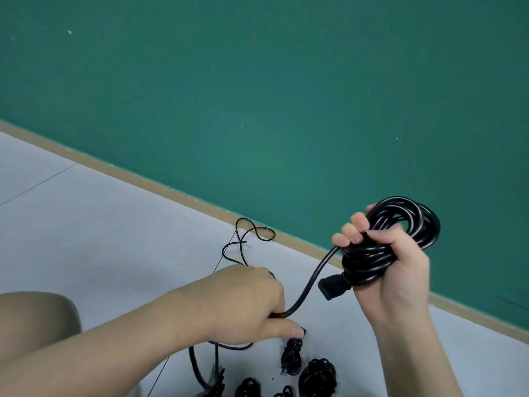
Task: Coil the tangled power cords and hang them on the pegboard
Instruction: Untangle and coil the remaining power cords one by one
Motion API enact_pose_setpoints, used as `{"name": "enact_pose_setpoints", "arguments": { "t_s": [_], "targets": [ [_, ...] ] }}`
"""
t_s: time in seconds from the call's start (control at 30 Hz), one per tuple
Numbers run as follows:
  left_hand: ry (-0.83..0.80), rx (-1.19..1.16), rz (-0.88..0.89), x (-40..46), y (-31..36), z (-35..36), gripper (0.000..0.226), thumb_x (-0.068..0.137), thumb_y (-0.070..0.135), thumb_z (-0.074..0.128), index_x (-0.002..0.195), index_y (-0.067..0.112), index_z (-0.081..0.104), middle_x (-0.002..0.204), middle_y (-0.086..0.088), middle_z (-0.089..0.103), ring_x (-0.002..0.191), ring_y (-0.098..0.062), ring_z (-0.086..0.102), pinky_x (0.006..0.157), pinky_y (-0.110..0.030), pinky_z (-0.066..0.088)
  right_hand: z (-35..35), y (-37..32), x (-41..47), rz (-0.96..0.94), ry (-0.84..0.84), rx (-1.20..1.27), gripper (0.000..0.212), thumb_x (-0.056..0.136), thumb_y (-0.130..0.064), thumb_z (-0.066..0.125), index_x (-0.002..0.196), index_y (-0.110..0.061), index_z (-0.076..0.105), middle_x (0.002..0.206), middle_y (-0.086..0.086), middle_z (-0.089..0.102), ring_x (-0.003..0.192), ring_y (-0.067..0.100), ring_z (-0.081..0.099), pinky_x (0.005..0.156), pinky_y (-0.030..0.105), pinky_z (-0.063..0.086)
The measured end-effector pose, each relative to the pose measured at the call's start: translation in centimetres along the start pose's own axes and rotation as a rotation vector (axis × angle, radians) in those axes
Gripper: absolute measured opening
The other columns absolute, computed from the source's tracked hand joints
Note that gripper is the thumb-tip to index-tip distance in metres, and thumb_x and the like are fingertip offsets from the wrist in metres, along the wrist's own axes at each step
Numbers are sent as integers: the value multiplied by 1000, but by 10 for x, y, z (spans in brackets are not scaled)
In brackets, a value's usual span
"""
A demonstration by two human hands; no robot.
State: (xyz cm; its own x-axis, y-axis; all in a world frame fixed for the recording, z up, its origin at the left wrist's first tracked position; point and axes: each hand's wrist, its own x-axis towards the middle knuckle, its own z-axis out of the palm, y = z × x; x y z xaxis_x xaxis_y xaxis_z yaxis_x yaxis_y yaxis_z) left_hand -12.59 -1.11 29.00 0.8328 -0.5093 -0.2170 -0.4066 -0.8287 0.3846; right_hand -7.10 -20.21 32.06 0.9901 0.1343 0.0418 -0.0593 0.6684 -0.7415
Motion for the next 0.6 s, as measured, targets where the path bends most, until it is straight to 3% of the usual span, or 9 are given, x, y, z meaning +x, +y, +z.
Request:
{"name": "enact_pose_setpoints", "arguments": {
  "t_s": [0.1, 0.2, 0.37, 0.5, 0.6],
  "targets": [
    [128, -124, 98, 0, -8, -4, 73, 98, 67, 50, 63, 4, 37, 53, -13, 33, 53, -27, 33, 53, -34, 35, -3, 5, 5, -52, 76, -133, 27, 81, 7, 42, 100, -11, 49, 78, 2, 48, 65, 17, 42, 63, 29, 43],
    [292, -449, 150, -2, -19, -14, 69, 100, 58, 54, 58, 9, 30, 51, -4, 22, 48, -22, 23, 51, -35, 24, -6, 7, 8, -32, 131, -171, 26, 86, 9, 39, 102, -10, 47, 77, 3, 48, 63, 17, 41, 64, 31, 41],
    [650, -621, 61, 5, -36, -17, 59, 99, 59, 43, 62, 14, 32, 57, 7, 25, 53, -10, 26, 53, -32, 25, 2, 14, 6, 95, 65, -125, 27, 78, 7, 41, 98, -10, 48, 77, 4, 46, 62, 18, 39, 62, 31, 40],
    [675, -795, -82, 14, -40, -17, 55, 106, 53, 38, 65, 16, 39, 63, 3, 36, 62, -13, 38, 63, -29, 34, 4, 13, 7, 195, 11, 159, 35, 61, -1, 53, 95, -10, 51, 76, 3, 42, 62, 17, 35, 57, 27, 41],
    [565, -1257, -67, 16, -33, -17, 53, 106, 52, 44, 64, 19, 40, 62, 2, 34, 62, -18, 41, 73, -29, 46, 2, 14, 9, 231, 9, 329, 49, 52, 1, 62, 98, -10, 51, 78, 2, 41, 62, 16, 36, 58, 26, 42]
  ]
}}
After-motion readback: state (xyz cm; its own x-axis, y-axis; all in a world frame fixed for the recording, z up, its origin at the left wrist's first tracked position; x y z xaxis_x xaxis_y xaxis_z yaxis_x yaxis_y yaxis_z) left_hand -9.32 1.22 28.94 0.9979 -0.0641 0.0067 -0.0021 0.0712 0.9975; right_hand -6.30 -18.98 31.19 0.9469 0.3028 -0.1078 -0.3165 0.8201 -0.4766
